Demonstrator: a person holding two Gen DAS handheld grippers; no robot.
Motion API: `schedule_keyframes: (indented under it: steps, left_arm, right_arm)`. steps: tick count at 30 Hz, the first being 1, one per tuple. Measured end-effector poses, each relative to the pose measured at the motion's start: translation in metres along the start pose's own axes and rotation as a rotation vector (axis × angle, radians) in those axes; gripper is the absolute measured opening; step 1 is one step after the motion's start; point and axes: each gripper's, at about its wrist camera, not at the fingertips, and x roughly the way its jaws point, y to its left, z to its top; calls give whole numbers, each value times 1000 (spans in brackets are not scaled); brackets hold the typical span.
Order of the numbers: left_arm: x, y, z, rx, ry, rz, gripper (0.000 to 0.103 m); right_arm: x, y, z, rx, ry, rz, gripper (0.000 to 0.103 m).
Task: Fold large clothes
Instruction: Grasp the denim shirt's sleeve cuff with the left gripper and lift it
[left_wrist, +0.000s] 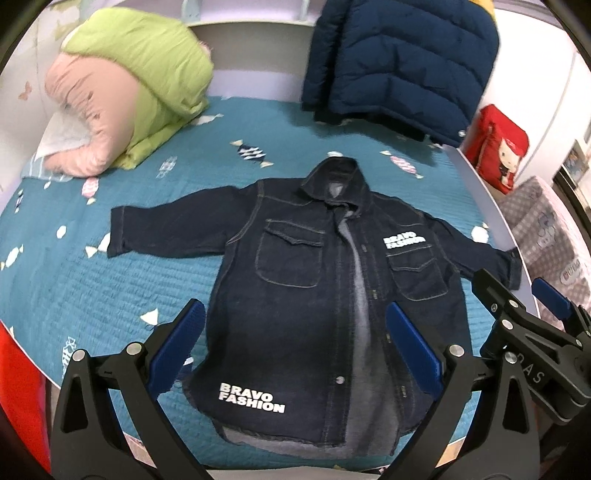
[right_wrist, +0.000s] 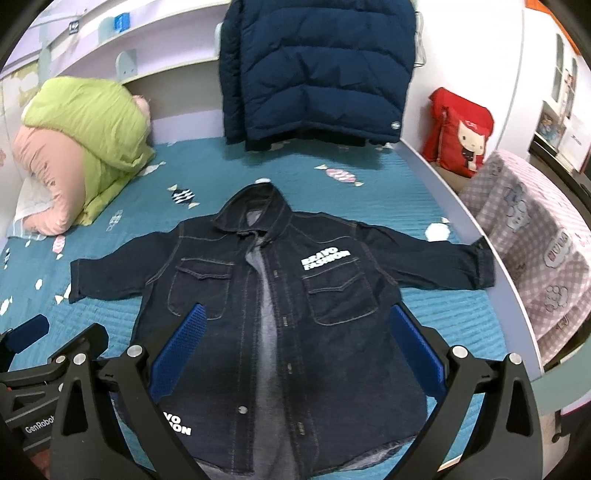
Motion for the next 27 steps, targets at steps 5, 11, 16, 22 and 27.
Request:
schedule_keyframes:
  steps: [5, 11, 16, 22, 27]
  left_arm:
    - [15, 30, 9, -65, 31, 19, 98]
    - [39, 68, 18, -140, 83, 52, 98]
    - [63, 100, 22, -190, 129, 83, 98]
    - [95, 142, 26, -263, 191, 83, 97]
    - [132, 190, 25, -373, 294, 78, 91]
  right_arm:
    - [21, 29, 12, -45, 31, 22, 96]
    - [53, 69, 25, -111, 75, 45, 96]
    - [84, 99, 31, -151, 130, 81, 96]
    - [121, 138, 40, -195, 172, 181, 93]
    - [162, 171, 49, -206, 243, 291, 71]
